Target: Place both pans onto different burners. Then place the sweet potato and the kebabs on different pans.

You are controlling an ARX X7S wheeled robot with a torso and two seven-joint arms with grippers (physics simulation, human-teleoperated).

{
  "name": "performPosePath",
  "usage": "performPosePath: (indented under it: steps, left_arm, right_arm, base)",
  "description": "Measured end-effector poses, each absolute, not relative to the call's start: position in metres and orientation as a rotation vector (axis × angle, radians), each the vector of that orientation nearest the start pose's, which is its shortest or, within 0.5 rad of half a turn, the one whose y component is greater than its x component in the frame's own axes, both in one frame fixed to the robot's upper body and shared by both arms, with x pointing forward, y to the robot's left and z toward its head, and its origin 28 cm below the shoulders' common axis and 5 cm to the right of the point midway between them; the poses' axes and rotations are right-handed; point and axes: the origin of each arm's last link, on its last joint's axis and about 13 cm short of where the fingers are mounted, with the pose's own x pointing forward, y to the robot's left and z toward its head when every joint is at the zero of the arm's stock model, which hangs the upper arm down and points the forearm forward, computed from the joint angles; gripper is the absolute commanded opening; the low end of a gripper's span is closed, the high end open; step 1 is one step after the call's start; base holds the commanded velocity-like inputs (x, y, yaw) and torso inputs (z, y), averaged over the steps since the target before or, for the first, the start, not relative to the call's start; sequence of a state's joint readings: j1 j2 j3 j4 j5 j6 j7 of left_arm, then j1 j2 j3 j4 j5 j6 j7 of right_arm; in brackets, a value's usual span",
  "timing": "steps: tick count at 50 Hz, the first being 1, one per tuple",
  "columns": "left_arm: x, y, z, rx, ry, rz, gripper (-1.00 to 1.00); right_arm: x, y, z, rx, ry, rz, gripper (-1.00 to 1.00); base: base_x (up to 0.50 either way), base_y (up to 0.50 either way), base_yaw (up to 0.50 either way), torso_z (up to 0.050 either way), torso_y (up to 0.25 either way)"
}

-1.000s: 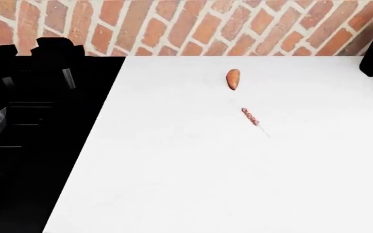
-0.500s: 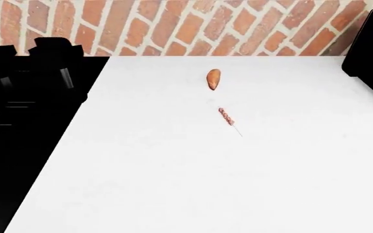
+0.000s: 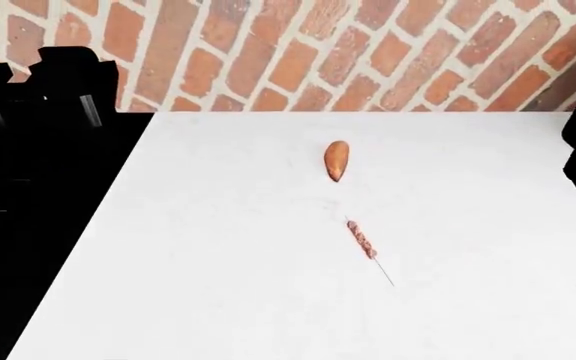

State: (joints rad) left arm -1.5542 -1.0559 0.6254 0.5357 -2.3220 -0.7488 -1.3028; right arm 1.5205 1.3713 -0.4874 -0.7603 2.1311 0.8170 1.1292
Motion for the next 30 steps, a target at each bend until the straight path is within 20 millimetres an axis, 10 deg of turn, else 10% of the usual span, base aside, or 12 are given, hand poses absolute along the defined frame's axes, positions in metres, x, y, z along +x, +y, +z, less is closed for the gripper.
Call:
performPosePath:
  steps: [30]
  left_arm:
    - [0.16,0.249,0.367,-0.046,0.098,-0.095,1.0]
  right_arm:
    - [0.163,-0.122,0.366,-0.221,0.297,0.209,1.0]
  base:
    - [0.0,0.0,0.0,0.0,0.0]
